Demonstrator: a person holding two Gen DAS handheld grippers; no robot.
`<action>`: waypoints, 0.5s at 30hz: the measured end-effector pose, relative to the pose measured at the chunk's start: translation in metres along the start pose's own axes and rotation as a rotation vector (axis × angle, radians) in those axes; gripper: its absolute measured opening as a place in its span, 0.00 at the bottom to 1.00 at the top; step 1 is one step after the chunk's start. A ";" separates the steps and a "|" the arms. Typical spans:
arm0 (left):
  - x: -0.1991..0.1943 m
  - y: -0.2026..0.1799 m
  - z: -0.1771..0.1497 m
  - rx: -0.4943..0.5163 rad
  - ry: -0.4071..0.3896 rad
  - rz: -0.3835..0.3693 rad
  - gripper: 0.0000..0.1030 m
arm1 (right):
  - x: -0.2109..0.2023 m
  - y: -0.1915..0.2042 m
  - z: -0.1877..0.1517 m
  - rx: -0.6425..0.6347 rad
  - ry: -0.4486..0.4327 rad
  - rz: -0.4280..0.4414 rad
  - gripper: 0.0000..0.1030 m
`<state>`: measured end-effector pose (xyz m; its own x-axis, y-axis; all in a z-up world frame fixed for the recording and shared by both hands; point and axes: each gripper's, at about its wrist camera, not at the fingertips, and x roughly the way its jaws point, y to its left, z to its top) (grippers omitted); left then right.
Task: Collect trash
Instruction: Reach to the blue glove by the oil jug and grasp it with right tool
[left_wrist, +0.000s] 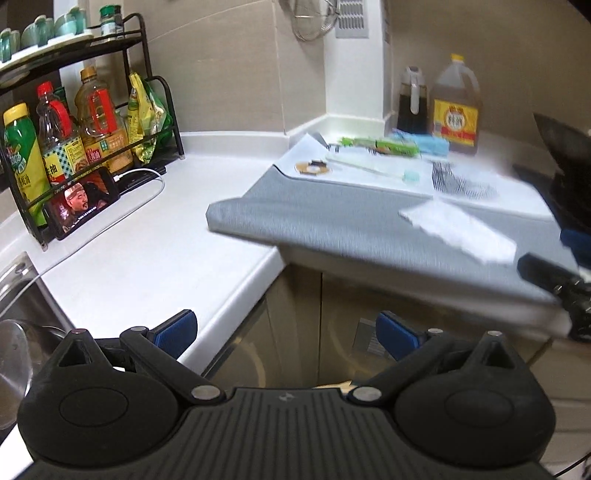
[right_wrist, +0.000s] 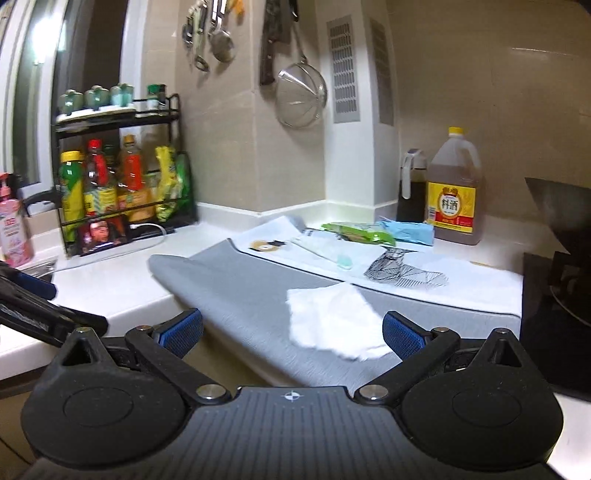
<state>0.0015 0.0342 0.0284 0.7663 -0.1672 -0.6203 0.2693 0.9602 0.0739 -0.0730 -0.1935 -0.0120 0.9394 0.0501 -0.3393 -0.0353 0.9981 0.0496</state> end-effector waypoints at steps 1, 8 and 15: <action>0.002 0.001 0.006 -0.015 -0.003 -0.007 1.00 | 0.005 -0.004 0.003 0.006 0.005 -0.004 1.00; 0.014 0.000 0.047 -0.118 -0.055 -0.030 1.00 | 0.036 -0.026 0.017 0.078 0.060 -0.029 1.00; 0.044 -0.008 0.086 -0.198 -0.043 -0.023 1.00 | 0.045 -0.038 0.037 0.084 0.019 -0.064 1.00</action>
<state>0.0834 -0.0001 0.0676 0.7866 -0.1948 -0.5859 0.1700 0.9806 -0.0978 -0.0168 -0.2309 0.0060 0.9322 -0.0124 -0.3617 0.0540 0.9930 0.1052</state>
